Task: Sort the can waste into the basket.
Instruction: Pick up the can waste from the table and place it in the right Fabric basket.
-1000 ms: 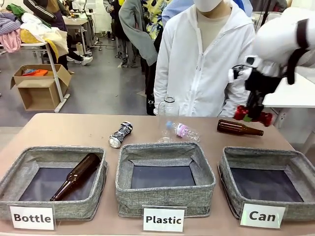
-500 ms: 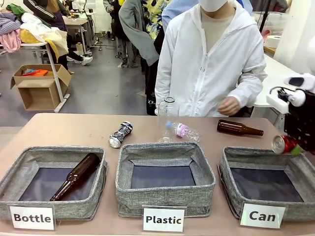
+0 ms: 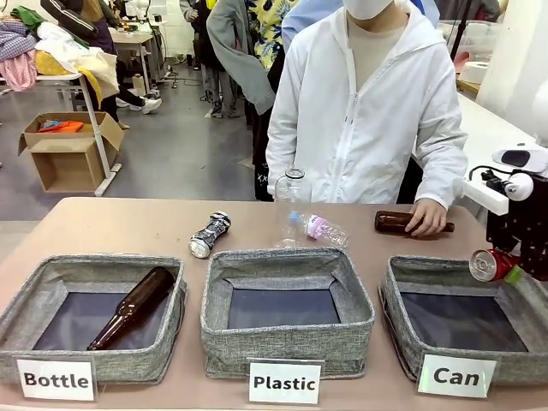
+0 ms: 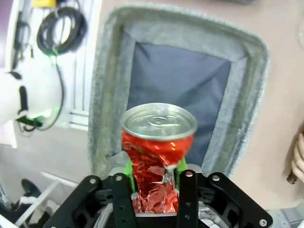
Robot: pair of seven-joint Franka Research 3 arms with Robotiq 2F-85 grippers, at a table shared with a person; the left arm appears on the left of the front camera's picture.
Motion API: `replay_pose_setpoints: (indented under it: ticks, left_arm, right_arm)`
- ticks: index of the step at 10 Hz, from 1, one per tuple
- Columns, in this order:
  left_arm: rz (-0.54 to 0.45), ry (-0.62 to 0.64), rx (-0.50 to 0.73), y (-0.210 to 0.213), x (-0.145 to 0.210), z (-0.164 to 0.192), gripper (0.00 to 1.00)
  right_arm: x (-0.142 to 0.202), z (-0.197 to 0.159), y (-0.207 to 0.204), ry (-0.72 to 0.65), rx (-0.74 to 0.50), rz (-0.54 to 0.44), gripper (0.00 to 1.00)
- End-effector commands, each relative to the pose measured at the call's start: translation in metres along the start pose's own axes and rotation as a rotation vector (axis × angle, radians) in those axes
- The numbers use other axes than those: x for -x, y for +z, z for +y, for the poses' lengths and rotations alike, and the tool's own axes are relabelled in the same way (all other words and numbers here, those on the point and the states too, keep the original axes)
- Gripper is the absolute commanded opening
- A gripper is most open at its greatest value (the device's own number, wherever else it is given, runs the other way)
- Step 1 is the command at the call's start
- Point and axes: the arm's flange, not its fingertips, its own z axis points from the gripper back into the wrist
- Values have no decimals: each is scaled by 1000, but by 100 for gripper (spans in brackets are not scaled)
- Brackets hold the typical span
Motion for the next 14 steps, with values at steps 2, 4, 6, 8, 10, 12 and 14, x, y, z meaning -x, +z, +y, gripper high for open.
replay_pose_setpoints:
  ticks: [2,4,6,8,10,12,14]
  left_arm:
    - [1,7,12,1,1,-2,100]
    - [1,7,12,1,1,-2,100]
    - [1,7,12,1,1,-2,100]
    - [1,7,12,1,1,-2,100]
    - [1,7,12,1,1,-2,100]
    - [1,7,12,1,1,-2,100]
    - [1,7,12,1,1,-2,100]
  right_arm:
    - [0,-12,6,36,-5,-46,100]
    - [-4,-18,6,-36,-6,-75,100]
    - [-7,-20,12,-115,-23,-151,100]
    - [-4,-25,24,-262,-117,-382,100]
    - [21,-27,46,-657,-314,-992,100]
    - [47,-26,57,-887,-535,-1621,100]
    - [64,-27,50,-1125,-571,-1716,100]
